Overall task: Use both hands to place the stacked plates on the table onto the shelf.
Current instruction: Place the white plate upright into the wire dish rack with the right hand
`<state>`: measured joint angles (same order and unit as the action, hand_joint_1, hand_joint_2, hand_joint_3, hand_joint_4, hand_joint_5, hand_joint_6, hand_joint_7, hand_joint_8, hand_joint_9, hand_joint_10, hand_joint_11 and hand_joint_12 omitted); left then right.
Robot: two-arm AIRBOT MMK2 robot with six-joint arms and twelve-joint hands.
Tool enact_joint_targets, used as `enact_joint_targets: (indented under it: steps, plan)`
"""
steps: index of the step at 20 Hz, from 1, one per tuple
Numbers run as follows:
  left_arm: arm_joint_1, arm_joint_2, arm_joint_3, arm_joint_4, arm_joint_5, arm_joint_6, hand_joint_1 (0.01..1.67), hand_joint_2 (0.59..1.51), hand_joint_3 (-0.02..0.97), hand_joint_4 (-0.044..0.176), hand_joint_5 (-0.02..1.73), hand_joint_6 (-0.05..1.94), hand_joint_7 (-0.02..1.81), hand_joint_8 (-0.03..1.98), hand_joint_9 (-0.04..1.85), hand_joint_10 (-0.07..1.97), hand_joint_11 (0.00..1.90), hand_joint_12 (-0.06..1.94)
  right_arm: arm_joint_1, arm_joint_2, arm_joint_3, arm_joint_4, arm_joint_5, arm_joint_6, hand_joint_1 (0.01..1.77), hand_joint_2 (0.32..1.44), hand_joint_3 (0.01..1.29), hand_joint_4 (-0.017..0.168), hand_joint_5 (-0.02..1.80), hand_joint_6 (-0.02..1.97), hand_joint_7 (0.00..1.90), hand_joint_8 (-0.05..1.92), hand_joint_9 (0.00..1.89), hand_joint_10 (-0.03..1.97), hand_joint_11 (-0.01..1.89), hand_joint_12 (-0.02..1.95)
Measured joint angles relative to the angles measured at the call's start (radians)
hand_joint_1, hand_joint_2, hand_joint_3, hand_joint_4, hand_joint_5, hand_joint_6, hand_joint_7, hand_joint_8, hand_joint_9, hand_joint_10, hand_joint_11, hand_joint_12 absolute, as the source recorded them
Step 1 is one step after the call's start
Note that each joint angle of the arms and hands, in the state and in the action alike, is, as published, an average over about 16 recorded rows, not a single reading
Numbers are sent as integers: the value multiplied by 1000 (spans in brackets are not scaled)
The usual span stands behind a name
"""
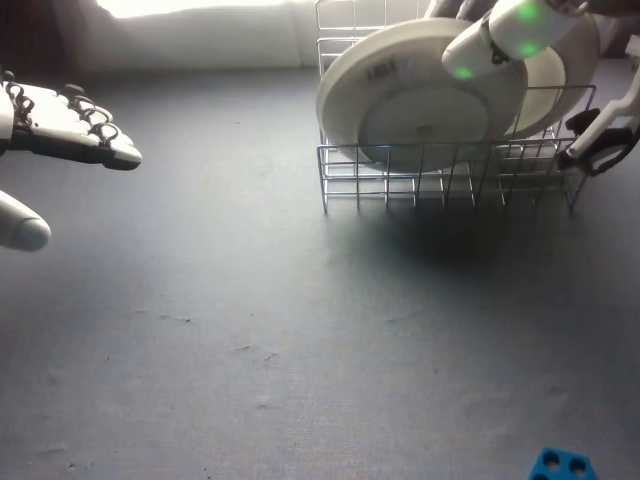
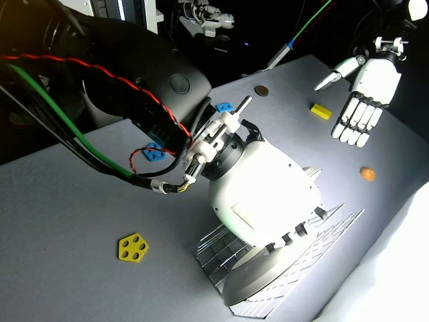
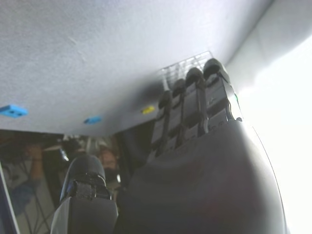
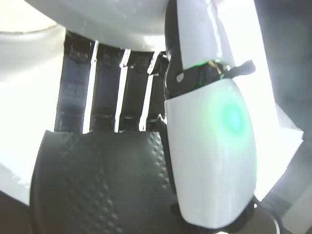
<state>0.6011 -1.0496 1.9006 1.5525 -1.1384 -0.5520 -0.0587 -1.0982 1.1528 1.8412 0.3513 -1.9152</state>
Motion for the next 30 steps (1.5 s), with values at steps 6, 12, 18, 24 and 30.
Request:
enact_joint_targets:
  steps: [6, 12, 18, 24, 30]
  plan:
    - [0, 0, -4, 0, 0, 0, 15, 1145, 17, -4, 73, 20, 81, 9, 63, 7, 22, 23, -12, -3, 1, -3, -4, 0, 1393, 997, 14, -10, 951, 789, 1062, 782, 979, 1029, 806, 1145]
    - [0, 0, -6, 0, 0, 0, 15, 1143, 17, -4, 73, 19, 80, 8, 61, 6, 24, 28, -12, -4, 2, -7, -5, -1, 1348, 1018, 14, -6, 923, 832, 1019, 765, 977, 782, 755, 1171]
    - [0, 0, -7, 0, 0, 0, 15, 1145, 17, -4, 71, 19, 72, 8, 57, 6, 23, 35, -6, -4, 3, -11, -6, -1, 1279, 1052, 14, -6, 888, 882, 995, 516, 948, 499, 654, 1218]
    - [0, 0, -7, 0, 0, 0, 15, 1149, 17, -4, 70, 19, 71, 8, 56, 6, 23, 38, 0, -4, 3, -15, -8, 0, 1204, 1070, 13, -6, 867, 681, 983, 213, 908, 297, 542, 1257]
    - [1, 0, -7, 0, 0, 0, 15, 1149, 17, -4, 69, 19, 77, 8, 59, 6, 25, 33, 3, -4, 3, -16, -9, 2, 1156, 1057, 13, -5, 880, 373, 984, 58, 869, 253, 464, 1267]
